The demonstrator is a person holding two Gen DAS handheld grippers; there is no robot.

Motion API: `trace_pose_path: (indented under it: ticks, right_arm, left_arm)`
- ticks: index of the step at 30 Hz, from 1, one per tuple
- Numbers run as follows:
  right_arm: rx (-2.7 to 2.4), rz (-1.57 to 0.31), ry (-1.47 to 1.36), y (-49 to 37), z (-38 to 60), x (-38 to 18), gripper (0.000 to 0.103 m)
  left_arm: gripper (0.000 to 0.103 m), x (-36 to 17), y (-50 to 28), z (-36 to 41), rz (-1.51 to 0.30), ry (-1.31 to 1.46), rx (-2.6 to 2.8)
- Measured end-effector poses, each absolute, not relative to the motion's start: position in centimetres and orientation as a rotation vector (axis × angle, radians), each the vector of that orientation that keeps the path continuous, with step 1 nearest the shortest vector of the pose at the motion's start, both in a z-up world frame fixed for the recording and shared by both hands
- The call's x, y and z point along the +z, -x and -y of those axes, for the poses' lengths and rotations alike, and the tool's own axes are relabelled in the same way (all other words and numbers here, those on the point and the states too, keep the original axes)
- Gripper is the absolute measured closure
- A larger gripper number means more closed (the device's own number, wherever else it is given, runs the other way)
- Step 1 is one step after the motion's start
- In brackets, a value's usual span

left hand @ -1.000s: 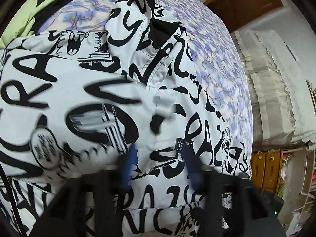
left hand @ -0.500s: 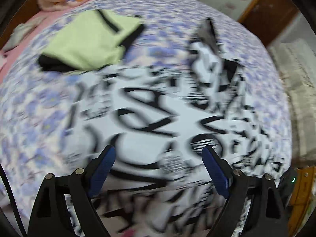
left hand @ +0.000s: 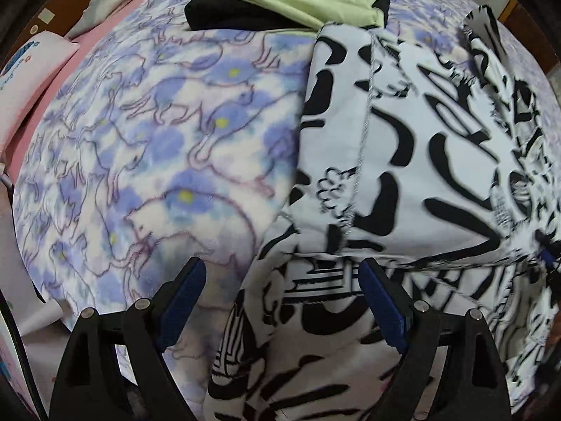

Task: Fold large clothes

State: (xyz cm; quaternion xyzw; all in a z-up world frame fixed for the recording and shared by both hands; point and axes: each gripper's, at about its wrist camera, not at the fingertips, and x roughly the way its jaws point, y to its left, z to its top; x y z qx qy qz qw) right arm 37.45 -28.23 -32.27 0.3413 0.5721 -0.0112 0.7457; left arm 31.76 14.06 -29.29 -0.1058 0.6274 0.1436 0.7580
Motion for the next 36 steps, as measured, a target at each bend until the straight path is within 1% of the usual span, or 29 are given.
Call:
trace_pose_path:
  ticks: [1, 2, 4, 7, 9, 10, 11, 12, 13, 14, 17, 22, 27, 31, 34, 36]
  right_arm:
    - [-0.021, -1.235, -0.754, -37.6, 28.3, -31.9, 0.091]
    - [-0.017, -1.218, -0.758, -37.8, 28.4, -31.4, 0.092]
    - [0.007, -1.187, -0.753, -38.0, 28.3, -30.4, 0.093]
    - [0.033, -1.155, -0.706, -38.3, 27.7, -28.9, 0.094]
    - [0.043, -1.134, -0.666, -38.4, 27.1, -27.6, 0.094]
    - [0.048, -1.126, -0.663, -38.1, 26.9, -27.2, 0.094]
    - [0.048, -1.121, -0.663, -37.8, 26.9, -26.9, 0.095]
    - [0.045, -1.120, -0.661, -37.4, 26.8, -26.7, 0.095]
    - [0.029, -1.118, -0.652, -36.6, 26.8, -26.4, 0.095]
    - [0.010, -1.115, -0.644, -35.9, 26.7, -26.4, 0.095]
    - [-0.065, -1.139, -0.579, -33.7, 26.3, -27.2, 0.096]
    - [-0.152, -1.142, -0.611, -31.2, 27.0, -30.1, 0.096]
    - [-0.154, -1.093, -0.587, -32.5, 27.1, -31.8, 0.096]
    - [-0.196, -1.100, -0.627, -33.7, 27.2, -33.4, 0.096]
    - [-0.215, -1.107, -0.579, -33.8, 26.6, -33.2, 0.095]
    - [-0.228, -1.113, -0.558, -33.8, 26.5, -32.3, 0.091]
  left_arm:
    - [0.016, -29.7, -31.9, -13.9, -1.367, 0.212, 0.312]
    - [0.020, -30.1, -32.0, -13.9, -1.370, 0.188, 0.310]
    - [0.022, -30.8, -32.7, -13.6, -1.371, 0.151, 0.293]
    - [0.033, -31.0, -33.4, -13.3, -1.361, 0.136, 0.252]
    - [0.038, -31.1, -33.9, -13.2, -1.355, 0.126, 0.237]
    - [0.043, -31.2, -34.1, -13.2, -1.355, 0.125, 0.236]
    - [0.050, -31.4, -34.3, -13.3, -1.356, 0.133, 0.231]
    - [0.055, -31.4, -34.5, -13.4, -1.362, 0.154, 0.221]
    - [0.062, -31.5, -34.7, -13.3, -1.368, 0.177, 0.212]
    - [0.065, -31.6, -34.9, -13.3, -1.373, 0.193, 0.211]
    - [0.069, -31.9, -35.4, -12.8, -1.381, 0.165, 0.221]
    - [0.070, -32.2, -35.4, -12.8, -1.391, 0.202, 0.221]
    - [0.070, -32.8, -36.0, -13.4, -1.405, 0.219, 0.215]
    - [0.070, -33.7, -35.9, -13.4, -1.401, 0.220, 0.215]
    - [0.069, -33.8, -35.7, -13.0, -1.395, 0.200, 0.214]
    - [0.069, -33.4, -35.3, -12.6, -1.388, 0.179, 0.202]
